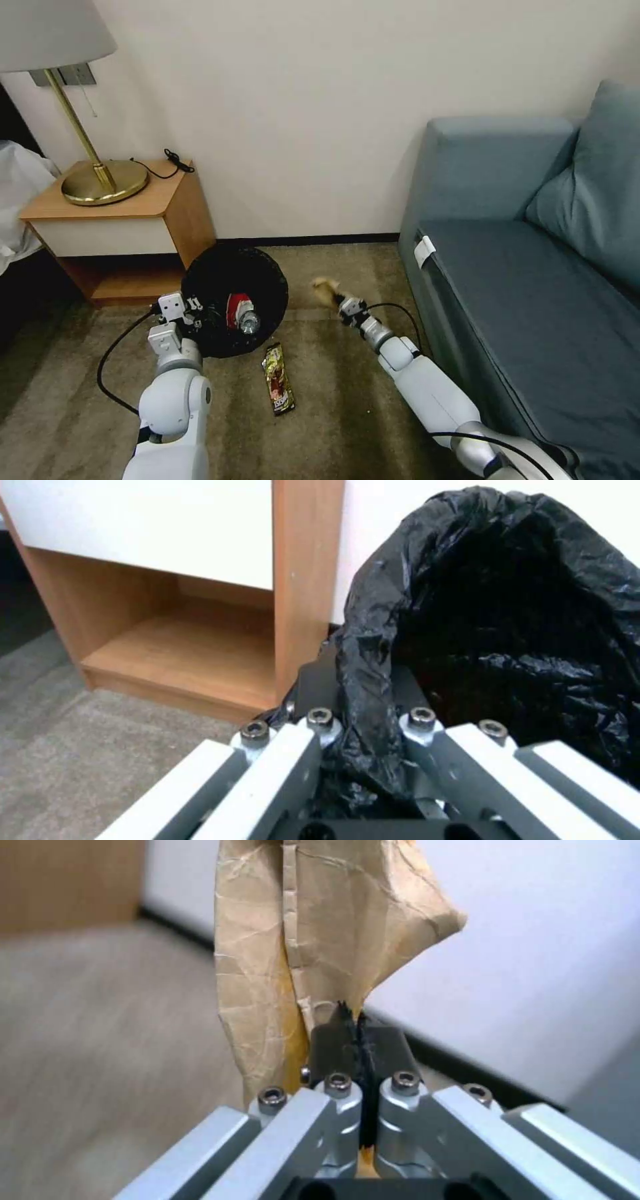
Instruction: Pick up the trash bin, then pick up the garbage on the floor and place it into the trash bin.
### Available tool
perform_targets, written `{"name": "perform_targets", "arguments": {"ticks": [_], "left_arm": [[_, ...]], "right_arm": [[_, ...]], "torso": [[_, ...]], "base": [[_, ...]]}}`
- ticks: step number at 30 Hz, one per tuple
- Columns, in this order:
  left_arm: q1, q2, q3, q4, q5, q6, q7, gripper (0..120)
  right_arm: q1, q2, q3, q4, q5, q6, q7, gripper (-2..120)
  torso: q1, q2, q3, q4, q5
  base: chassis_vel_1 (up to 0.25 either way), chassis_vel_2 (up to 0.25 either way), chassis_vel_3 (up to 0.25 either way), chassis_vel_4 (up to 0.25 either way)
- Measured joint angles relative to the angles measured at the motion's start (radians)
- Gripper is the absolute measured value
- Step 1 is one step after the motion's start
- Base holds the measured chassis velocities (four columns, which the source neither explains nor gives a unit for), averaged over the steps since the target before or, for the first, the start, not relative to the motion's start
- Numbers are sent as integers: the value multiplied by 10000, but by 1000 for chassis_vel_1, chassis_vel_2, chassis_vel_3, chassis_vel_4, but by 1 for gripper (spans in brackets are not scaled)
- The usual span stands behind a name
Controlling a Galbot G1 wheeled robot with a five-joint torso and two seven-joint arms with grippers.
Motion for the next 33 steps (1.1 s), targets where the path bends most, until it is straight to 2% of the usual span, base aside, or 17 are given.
{"name": "perform_targets", "arguments": {"ticks": [4,7,10,12,13,18,24,33], "left_arm": [[-23,-2,64,74,-50,9,5,4],[-58,-28,153,138,-65,17,7,4],[-67,-43,176,167,-65,17,7,4],[-43,-85,197,192,-63,14,10,4],[-43,-85,197,192,-63,14,10,4],[35,-133,195,86,-39,2,7,4],[76,-132,172,-51,-29,21,-3,4],[91,-137,174,-122,11,50,-27,4]], "right_arm": [[20,-18,-14,1026,525,50,464,0],[42,32,-45,2600,789,-196,811,0],[100,142,-44,3181,863,-351,860,0],[217,335,-235,4275,1154,-835,1023,0],[217,335,-235,4275,1154,-835,1023,0],[92,439,-1278,5990,1813,-1803,1201,0],[-228,370,-2474,6531,2470,-2286,1311,0],[-575,157,-3246,6545,2288,-2246,1115,0]], "torso": [[0,1,0,0,-2],[0,1,0,0,-1],[0,0,-1,0,0],[0,1,-1,2,-3],[0,1,-1,2,-3],[0,1,-1,3,-2],[0,1,-1,2,-1],[0,1,-1,1,-1]], "base": [[0,0,0,0],[0,0,0,0],[0,0,0,0],[0,0,0,0],[0,0,0,0],[0,0,0,0],[0,0,0,0],[0,0,0,0]]}}
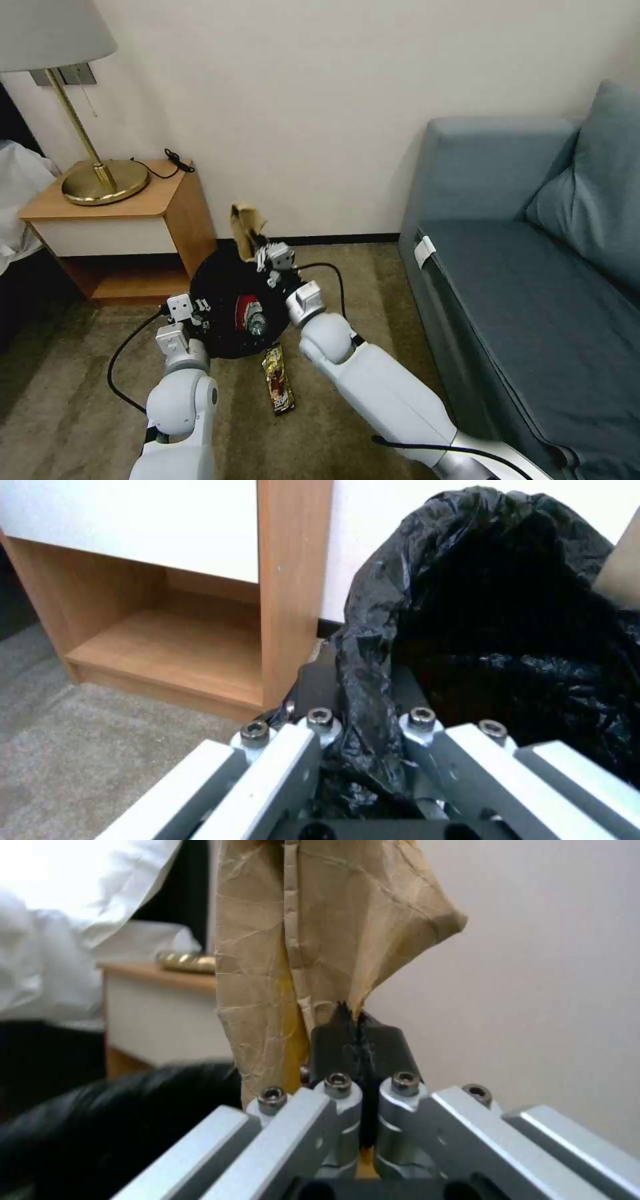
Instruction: Pick up the trash bin, then pick up the garbage on the floor and place it into the trash bin.
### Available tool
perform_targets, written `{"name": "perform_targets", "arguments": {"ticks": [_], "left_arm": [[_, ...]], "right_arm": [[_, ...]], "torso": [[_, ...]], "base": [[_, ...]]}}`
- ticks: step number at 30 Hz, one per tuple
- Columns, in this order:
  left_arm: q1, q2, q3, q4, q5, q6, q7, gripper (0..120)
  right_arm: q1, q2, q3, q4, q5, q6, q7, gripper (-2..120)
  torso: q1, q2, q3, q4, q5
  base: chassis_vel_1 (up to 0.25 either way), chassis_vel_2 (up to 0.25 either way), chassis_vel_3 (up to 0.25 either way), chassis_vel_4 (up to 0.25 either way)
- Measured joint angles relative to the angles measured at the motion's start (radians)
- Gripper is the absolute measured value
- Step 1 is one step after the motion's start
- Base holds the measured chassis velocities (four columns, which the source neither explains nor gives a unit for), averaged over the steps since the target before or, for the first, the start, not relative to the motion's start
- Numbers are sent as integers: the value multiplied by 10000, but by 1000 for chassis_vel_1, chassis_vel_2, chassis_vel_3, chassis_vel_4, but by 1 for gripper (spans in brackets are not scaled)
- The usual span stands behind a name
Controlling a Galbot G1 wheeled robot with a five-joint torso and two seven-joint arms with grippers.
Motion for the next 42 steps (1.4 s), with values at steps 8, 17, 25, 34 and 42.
{"name": "perform_targets", "arguments": {"ticks": [8,17,25,34,42], "left_arm": [[-38,-3,24,12,29,3,-6,4],[-117,-3,-98,44,-28,3,3,4],[-140,-2,-90,80,-29,0,8,4],[-192,36,-222,-54,-113,49,11,4],[-251,256,-554,-280,-410,99,43,4]], "right_arm": [[-504,-60,-214,-385,-785,232,-343,0],[-826,-168,-162,-304,-1197,197,-506,28],[-878,-223,36,-56,-1192,136,-595,55],[152,-220,863,572,-174,-1003,406,90],[470,-883,1122,-19,941,-2597,1088,100]], "torso": [[0,0,0,1,0],[0,0,0,0,0],[0,0,0,0,0],[0,0,0,2,1],[0,0,0,-1,1]], "base": [[0,0,0,0],[0,0,0,0],[0,0,0,0],[0,0,0,0],[0,0,0,0]]}}
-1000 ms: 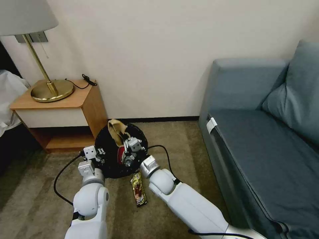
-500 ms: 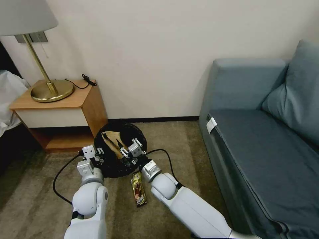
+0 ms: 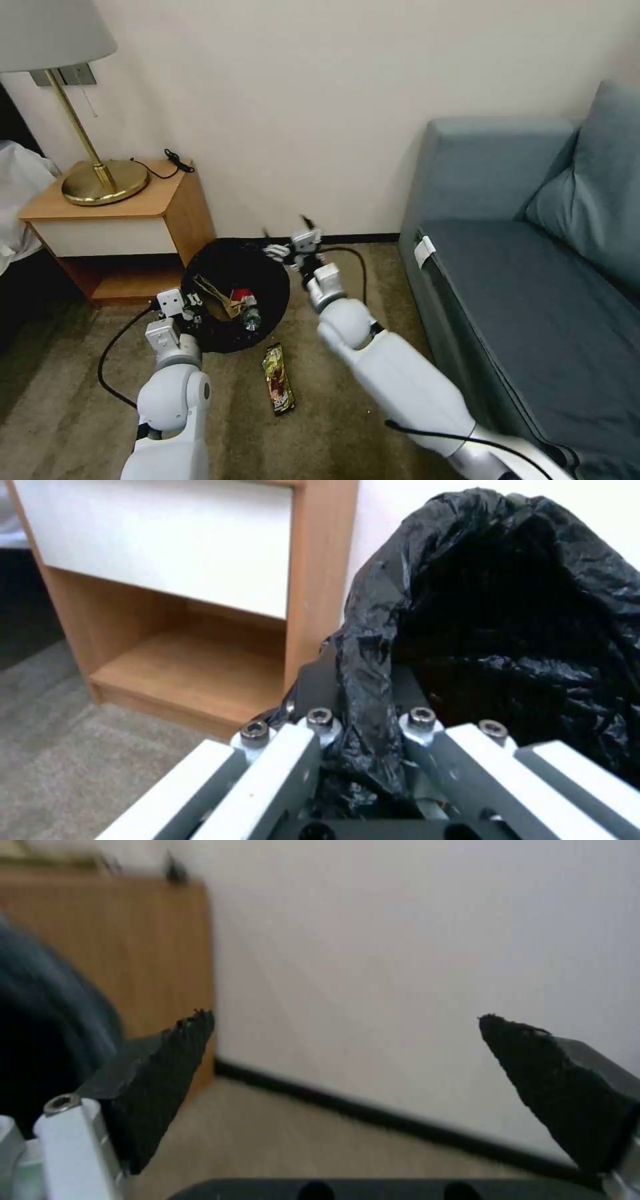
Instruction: Pick up the trash bin, then pick up the garbage on the floor and place it into the trash bin.
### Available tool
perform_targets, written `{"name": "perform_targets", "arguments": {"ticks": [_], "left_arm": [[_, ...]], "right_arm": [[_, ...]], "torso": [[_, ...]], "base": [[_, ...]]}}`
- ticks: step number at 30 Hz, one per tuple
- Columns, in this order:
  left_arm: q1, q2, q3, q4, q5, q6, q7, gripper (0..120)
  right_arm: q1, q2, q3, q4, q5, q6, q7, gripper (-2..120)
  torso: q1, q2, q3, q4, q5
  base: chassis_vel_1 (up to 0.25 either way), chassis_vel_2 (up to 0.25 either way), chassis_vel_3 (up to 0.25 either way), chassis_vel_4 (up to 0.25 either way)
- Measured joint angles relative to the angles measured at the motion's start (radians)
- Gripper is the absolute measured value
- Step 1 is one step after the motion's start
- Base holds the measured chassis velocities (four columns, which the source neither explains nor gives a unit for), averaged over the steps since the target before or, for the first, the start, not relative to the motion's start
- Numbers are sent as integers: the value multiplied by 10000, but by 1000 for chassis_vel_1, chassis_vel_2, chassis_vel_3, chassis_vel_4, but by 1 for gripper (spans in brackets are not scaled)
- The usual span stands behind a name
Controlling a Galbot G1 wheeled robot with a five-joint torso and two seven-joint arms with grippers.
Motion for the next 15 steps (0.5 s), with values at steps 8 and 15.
{"name": "perform_targets", "arguments": {"ticks": [8,15], "left_arm": [[-14,83,-267,-208,-206,76,15,4],[107,23,-424,-351,-224,93,18,4]], "right_arm": [[-78,-461,-621,-891,878,-659,-218,100],[-163,-699,-1600,-2059,1363,-639,-1443,100]], "torso": [[0,0,0,1,1],[0,0,0,1,-1]], "base": [[0,0,0,0],[0,0,0,0]]}}
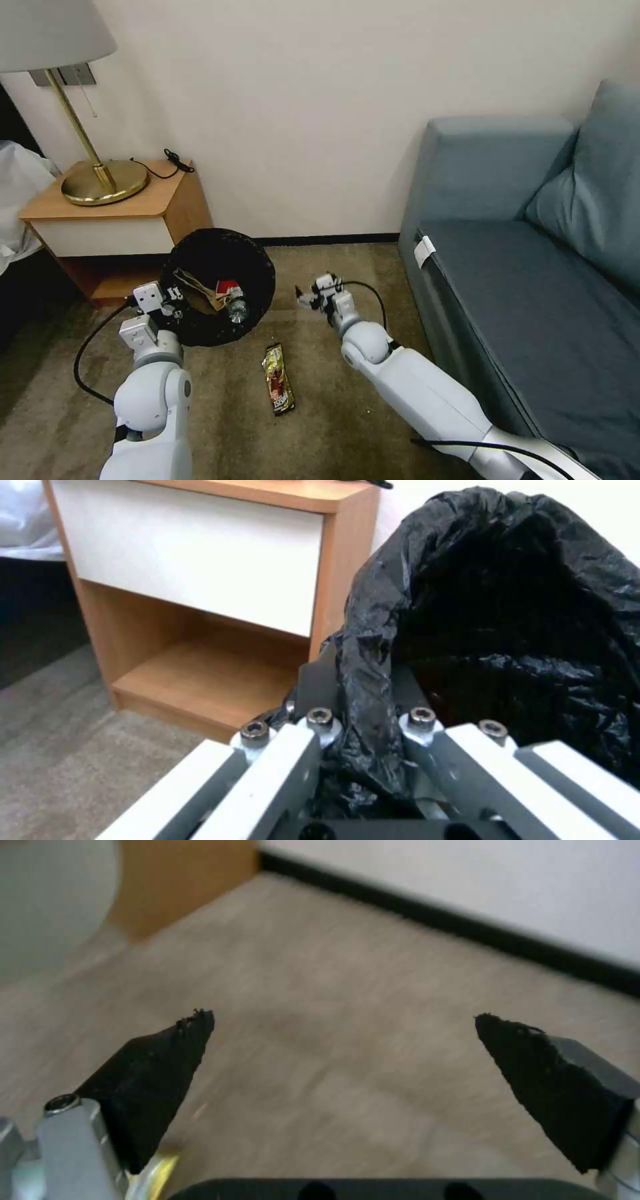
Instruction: Pick up the trash bin, then pick up the garbage on the floor and place it into the trash bin.
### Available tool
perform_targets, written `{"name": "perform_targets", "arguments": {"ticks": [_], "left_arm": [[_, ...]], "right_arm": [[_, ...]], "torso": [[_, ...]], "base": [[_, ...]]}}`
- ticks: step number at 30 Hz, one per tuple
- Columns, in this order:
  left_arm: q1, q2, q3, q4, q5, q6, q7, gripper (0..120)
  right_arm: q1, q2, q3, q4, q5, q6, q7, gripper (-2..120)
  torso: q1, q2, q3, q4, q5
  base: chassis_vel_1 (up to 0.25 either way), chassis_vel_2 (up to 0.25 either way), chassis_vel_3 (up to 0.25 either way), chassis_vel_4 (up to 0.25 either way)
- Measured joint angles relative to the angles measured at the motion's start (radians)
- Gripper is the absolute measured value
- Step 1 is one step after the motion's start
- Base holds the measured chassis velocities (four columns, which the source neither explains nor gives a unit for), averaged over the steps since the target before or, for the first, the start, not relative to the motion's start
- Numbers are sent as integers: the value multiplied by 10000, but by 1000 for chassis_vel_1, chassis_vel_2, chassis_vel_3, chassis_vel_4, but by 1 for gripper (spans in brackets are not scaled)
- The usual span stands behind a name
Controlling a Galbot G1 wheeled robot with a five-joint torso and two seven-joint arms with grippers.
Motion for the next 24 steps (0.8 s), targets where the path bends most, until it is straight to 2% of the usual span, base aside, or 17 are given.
{"name": "perform_targets", "arguments": {"ticks": [1,2,4,11,24], "left_arm": [[0,0,0,0,0,0,0,4],[36,-25,-18,-2,32,0,-3,4],[76,-56,-29,14,88,1,-3,4],[131,-244,39,124,338,-62,-10,4],[165,-279,136,242,665,-204,-30,4]], "right_arm": [[0,0,0,0,0,0,0,100],[-8,-45,-198,-121,230,57,-595,100],[76,-135,-732,-233,768,38,-1169,100],[189,-35,-1713,-977,1298,-56,-1368,100],[243,586,-1971,-1887,1096,76,-1775,100]], "torso": [[0,0,0,0,0],[0,0,0,0,0],[0,1,0,1,1],[0,0,-1,0,0],[0,0,0,0,0]], "base": [[0,0,0,0],[0,0,0,0],[0,0,0,0],[0,0,0,0],[0,0,0,0]]}}
